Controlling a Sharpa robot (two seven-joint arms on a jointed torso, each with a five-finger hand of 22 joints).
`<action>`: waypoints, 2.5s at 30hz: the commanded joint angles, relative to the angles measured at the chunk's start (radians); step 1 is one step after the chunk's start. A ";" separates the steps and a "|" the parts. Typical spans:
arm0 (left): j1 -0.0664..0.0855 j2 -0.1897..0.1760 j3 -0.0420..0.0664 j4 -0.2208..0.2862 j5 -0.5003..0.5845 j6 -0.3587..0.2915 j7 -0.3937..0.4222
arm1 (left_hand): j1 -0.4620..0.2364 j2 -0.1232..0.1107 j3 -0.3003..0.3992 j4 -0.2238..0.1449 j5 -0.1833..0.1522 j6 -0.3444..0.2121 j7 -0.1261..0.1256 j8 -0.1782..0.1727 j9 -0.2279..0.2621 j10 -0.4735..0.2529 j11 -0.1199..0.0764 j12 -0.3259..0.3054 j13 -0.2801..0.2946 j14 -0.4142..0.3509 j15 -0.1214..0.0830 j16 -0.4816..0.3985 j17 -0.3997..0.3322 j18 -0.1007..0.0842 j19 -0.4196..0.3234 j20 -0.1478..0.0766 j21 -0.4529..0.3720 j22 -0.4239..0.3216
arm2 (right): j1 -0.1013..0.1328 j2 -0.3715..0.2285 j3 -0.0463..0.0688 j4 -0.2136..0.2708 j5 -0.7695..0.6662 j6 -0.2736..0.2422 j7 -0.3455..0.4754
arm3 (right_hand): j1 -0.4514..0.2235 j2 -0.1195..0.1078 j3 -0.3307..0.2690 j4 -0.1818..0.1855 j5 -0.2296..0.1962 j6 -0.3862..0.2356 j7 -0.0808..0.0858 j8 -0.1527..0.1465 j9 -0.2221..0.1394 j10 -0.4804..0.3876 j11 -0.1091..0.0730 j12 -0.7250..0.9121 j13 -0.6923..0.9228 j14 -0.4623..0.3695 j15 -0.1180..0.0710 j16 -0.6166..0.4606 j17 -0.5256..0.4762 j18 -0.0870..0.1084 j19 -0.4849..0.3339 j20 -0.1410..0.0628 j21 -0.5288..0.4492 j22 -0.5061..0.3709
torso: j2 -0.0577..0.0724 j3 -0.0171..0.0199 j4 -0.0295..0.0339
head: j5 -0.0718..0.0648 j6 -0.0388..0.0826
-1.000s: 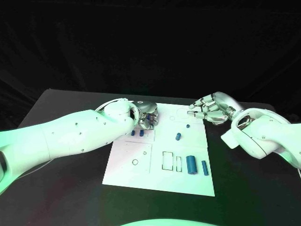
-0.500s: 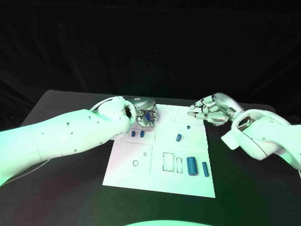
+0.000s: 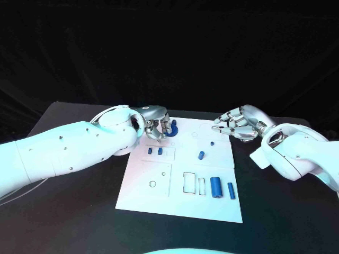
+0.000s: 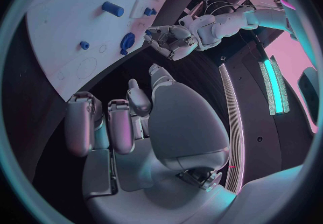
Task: Assemble the parts on the task board
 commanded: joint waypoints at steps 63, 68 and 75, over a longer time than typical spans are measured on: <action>-0.007 0.010 -0.004 -0.062 0.036 0.106 -0.010 | -0.043 -0.007 0.000 -0.001 0.003 0.014 0.000 -0.014 -0.004 0.024 -0.015 -0.012 0.012 0.010 -0.004 0.003 -0.010 -0.013 -0.001 0.000 -0.001 -0.007 | -0.001 0.001 0.000 0.001 -0.003 0.001 0.008 | -0.007 0.006 -0.003 -0.002 0.005 0.000 -0.004 0.006 -0.002 0.000 -0.002 -0.001 0.001 0.060 -0.005 -0.003 0.070 0.011 -0.004 0.000 -0.004 0.114 | 0.000 -0.0004 -0.0012 | 0.003 -0.009; -0.007 0.011 -0.004 -0.063 0.036 0.109 -0.011 | -0.044 -0.007 0.000 -0.001 0.003 0.014 0.000 -0.014 -0.004 0.024 -0.015 -0.013 0.012 0.010 -0.004 0.003 -0.010 -0.013 -0.001 0.000 -0.001 -0.007 | -0.001 0.001 0.000 0.001 -0.003 0.001 0.008 | -0.007 0.006 -0.003 -0.002 0.005 0.000 -0.004 0.006 -0.002 0.000 -0.002 -0.001 0.001 0.060 -0.005 -0.003 0.070 0.011 -0.004 0.000 -0.004 0.114 | 0.000 -0.0003 -0.0015 | 0.003 -0.009; -0.008 0.010 -0.004 -0.065 0.035 0.111 -0.013 | -0.044 -0.007 0.001 -0.002 0.003 0.014 -0.001 -0.014 -0.004 0.025 -0.015 -0.013 0.012 0.010 -0.004 0.003 -0.011 -0.013 -0.001 -0.001 -0.001 -0.008 | -0.001 0.001 0.000 0.001 -0.003 0.001 0.009 | -0.007 0.006 -0.003 -0.002 0.005 0.000 -0.004 0.006 -0.002 0.000 -0.002 -0.001 0.001 0.060 -0.005 -0.003 0.070 0.011 -0.004 0.000 -0.004 0.114 | 0.000 0.0000 -0.0009 | 0.003 -0.009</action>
